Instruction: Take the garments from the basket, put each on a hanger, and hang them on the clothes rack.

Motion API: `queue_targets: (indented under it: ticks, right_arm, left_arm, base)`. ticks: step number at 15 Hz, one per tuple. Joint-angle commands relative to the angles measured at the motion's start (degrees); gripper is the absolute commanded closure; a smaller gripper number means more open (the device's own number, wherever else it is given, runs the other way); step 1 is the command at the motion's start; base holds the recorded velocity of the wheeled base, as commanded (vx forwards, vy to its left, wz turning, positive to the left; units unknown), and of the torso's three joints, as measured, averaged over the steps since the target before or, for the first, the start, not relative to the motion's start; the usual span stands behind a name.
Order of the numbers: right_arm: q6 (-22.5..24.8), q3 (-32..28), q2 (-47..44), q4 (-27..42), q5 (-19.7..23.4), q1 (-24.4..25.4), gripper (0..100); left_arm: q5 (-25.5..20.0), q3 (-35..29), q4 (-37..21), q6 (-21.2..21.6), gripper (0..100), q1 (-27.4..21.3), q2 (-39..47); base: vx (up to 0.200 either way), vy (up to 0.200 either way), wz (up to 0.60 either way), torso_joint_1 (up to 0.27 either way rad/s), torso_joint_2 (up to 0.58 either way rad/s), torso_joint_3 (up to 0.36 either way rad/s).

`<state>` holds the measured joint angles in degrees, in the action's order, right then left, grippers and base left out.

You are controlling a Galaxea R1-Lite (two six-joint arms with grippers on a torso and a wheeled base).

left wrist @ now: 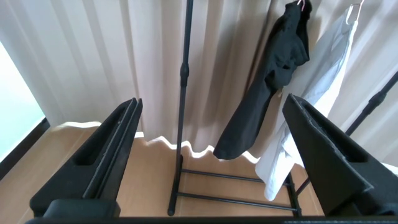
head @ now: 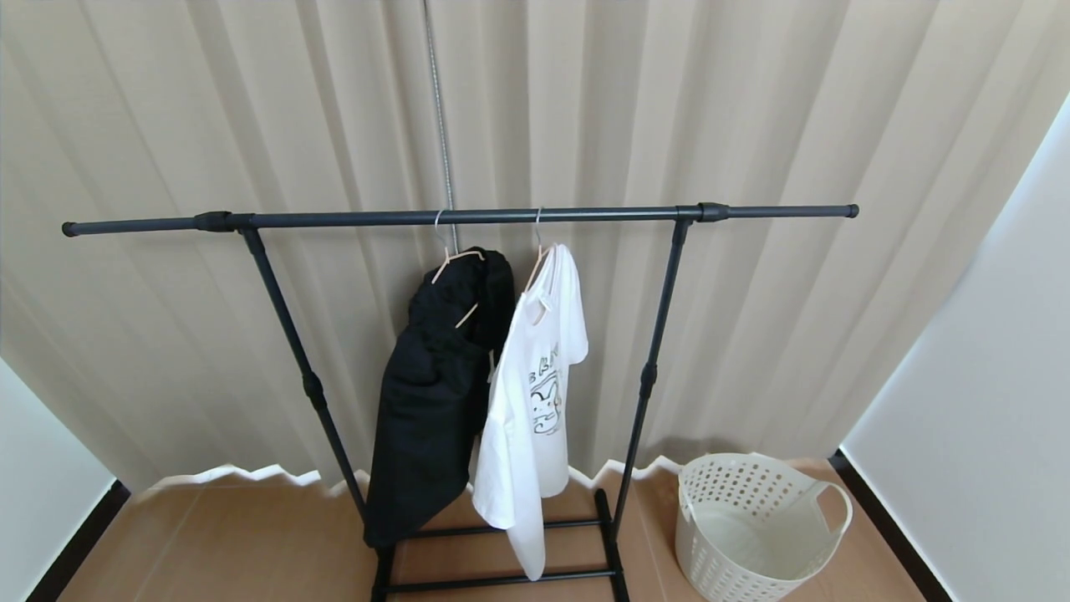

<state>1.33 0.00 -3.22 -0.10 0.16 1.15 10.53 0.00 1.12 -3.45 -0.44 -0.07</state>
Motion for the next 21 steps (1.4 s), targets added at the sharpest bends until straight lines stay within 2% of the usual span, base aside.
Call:
queue_targets:
  ticks: [1, 8, 9, 11, 13, 15, 21]
  right_arm:
    - [0.3, 0.0, 3.1, 0.0, -3.7, -1.5, 0]
    - [-1.9, 0.0, 3.1, -0.1, -3.5, -1.5, 0]
    - [-2.7, 0.0, 3.1, -0.3, -4.6, -1.5, 0]
    - [0.3, 0.0, 3.1, -0.2, -5.9, -1.5, 0]
    - [3.3, 0.0, 3.0, -0.2, -4.7, -1.5, 0]
    - [0.1, 0.0, 3.0, 0.1, 1.5, -1.5, 0]
    - [-0.2, 0.0, 3.0, 0.1, 1.7, -1.5, 0]
  left_arm:
    - [0.0, 0.0, 0.0, 0.0, 0, 0.0, 0.1]
    - [0.0, 0.0, 0.0, 0.0, 0, 0.0, 0.1]
    - [0.0, 0.0, 0.0, -0.1, 0, 0.0, 0.1]
    - [0.0, 0.0, 0.0, -0.1, 0, 0.0, 0.1]
    - [0.0, 0.0, 0.0, 0.0, 0, 0.0, 0.1]
    - [0.0, 0.0, 0.0, 0.0, 0, 0.0, 0.1]
    - [0.0, 0.0, 0.0, 0.0, 0, 0.0, 0.1]
  base:
    - [0.000, 0.000, 0.00, 0.000, 0.00, 0.000]
    - [0.000, 0.000, 0.00, 0.000, 0.00, 0.000]
    - [0.000, 0.000, 0.00, 0.000, 0.00, 0.000]
    - [0.000, 0.000, 0.00, 0.000, 0.00, 0.000]
    - [0.000, 0.000, 0.00, 0.000, 0.00, 0.000]
    - [0.000, 0.000, 0.00, 0.000, 0.00, 0.000]
    - [0.000, 0.000, 0.00, 0.000, 0.00, 0.000]
